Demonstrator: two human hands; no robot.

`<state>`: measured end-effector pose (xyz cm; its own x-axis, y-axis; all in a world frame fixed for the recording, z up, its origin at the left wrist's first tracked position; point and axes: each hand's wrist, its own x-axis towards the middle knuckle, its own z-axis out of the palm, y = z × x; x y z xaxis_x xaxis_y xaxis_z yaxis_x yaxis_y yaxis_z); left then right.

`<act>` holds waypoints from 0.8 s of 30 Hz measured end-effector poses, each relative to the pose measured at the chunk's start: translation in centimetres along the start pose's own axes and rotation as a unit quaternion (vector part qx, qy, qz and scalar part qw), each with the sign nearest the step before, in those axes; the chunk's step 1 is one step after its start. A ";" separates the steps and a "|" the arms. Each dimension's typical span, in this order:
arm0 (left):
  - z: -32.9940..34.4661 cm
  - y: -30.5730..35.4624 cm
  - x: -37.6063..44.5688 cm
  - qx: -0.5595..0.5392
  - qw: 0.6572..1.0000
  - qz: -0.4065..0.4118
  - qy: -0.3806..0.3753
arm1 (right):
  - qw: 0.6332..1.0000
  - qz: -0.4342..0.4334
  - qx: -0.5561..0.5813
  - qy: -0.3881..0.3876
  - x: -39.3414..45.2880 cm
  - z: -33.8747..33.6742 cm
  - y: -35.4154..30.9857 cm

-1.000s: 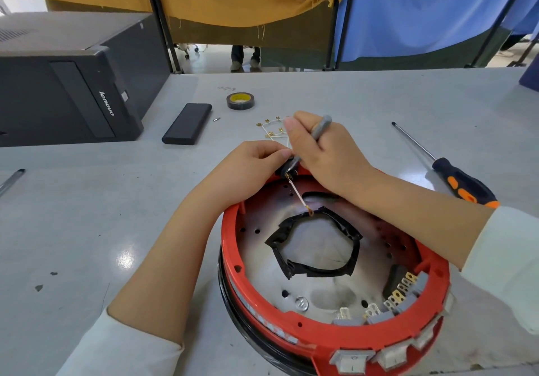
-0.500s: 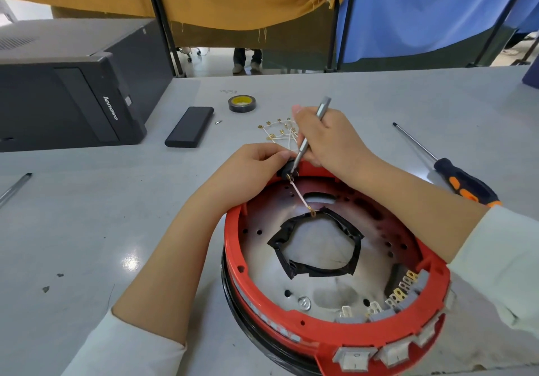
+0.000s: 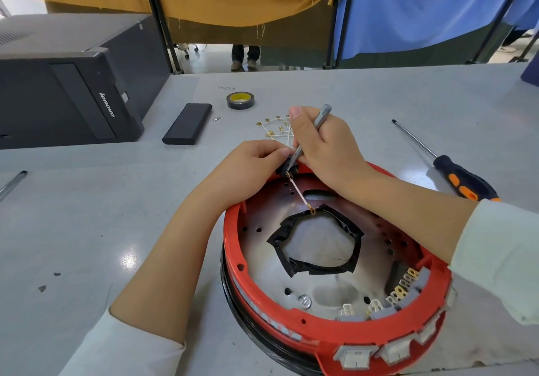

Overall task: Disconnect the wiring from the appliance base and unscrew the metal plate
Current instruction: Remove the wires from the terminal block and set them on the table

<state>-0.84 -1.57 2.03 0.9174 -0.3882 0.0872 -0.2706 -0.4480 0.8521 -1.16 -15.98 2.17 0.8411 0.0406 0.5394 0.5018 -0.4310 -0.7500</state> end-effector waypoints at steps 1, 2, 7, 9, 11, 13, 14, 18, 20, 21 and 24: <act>0.0 0.0 0.0 0.001 1.000 0.000 0.001 | 1.000 0.007 0.007 -0.003 0.0 0.0 0.0; 0.0 0.0 0.0 0.002 1.000 -0.001 0.001 | 1.000 0.016 0.013 -0.010 0.1 0.0 0.0; 0.0 0.1 0.0 -0.001 1.000 -0.002 -0.006 | 0.996 0.074 0.007 -0.053 1.4 -0.1 0.1; 0.0 0.1 0.0 -0.005 1.000 -0.002 -0.009 | 0.993 0.094 -0.002 -0.066 1.9 -0.1 -0.1; -0.1 0.1 0.0 -0.001 1.000 0.000 -0.004 | 0.991 0.110 -0.004 -0.073 2.3 -0.1 -0.2; -0.1 0.2 0.0 0.004 1.000 0.002 -0.002 | 0.989 0.125 0.010 -0.076 2.5 -0.1 -0.1; -0.1 0.2 0.0 0.004 1.000 0.002 -0.002 | 0.989 0.127 0.013 -0.076 2.5 -0.1 -0.1; 0.0 0.1 0.0 0.003 1.000 -0.005 0.000 | 0.990 0.120 0.041 -0.060 2.2 -0.4 -0.1; 0.1 0.1 0.1 0.002 1.000 -0.008 -0.003 | 0.992 0.102 0.053 -0.043 2.0 -0.6 -0.1; 0.1 0.1 0.1 0.006 1.000 -0.009 -0.004 | 0.993 0.094 0.052 -0.040 1.9 -0.6 0.0; 0.1 0.0 0.1 0.013 1.000 -0.007 -0.003 | 0.997 0.059 0.013 -0.046 1.4 -0.3 0.0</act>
<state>-0.75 -1.67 2.04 0.9195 -0.3865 0.0715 -0.2647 -0.4747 0.8394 -0.09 -16.22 3.05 0.9086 0.0751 0.4108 0.4031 -0.4144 -0.8160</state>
